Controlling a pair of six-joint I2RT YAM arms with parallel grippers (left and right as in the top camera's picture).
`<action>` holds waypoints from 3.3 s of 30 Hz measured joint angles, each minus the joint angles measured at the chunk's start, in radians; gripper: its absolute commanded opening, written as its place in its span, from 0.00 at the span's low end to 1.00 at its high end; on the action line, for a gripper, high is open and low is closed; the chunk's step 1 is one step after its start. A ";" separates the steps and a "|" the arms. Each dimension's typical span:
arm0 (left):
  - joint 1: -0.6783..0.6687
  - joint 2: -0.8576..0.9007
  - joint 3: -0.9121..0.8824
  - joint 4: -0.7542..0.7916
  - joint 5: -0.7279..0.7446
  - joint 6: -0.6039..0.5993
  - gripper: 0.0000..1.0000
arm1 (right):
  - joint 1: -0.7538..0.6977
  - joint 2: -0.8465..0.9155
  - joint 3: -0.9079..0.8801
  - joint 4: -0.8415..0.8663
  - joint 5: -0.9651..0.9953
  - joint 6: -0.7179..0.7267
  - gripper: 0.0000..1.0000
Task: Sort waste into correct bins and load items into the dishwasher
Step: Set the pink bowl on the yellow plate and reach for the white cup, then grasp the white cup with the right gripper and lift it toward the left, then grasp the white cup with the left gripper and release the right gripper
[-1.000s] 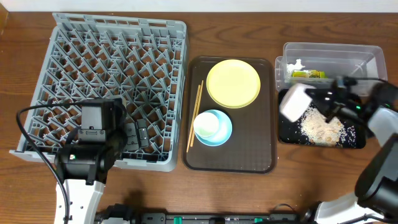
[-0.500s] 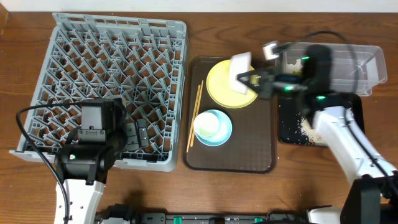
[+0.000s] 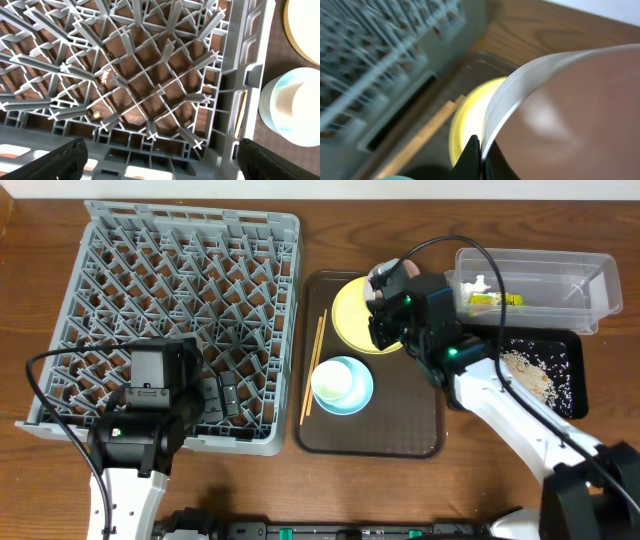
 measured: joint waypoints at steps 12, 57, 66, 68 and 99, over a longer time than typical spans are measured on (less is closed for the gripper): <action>0.000 0.000 0.000 0.000 0.000 0.000 0.96 | 0.013 0.202 0.000 -0.011 0.025 -0.052 0.29; 0.000 0.000 0.000 0.000 0.000 0.000 0.96 | 0.099 0.105 0.089 -0.459 -0.096 0.266 0.01; 0.000 0.028 0.001 0.180 0.228 -0.084 0.96 | -0.068 -0.082 0.167 -0.425 -0.284 0.265 0.01; 0.000 0.058 0.002 0.243 0.331 -0.106 0.96 | -0.076 -0.080 0.168 -0.417 -0.369 0.261 0.01; -0.009 0.363 0.004 0.909 1.365 -0.550 0.81 | -0.083 -0.069 0.167 -0.069 -0.910 0.345 0.01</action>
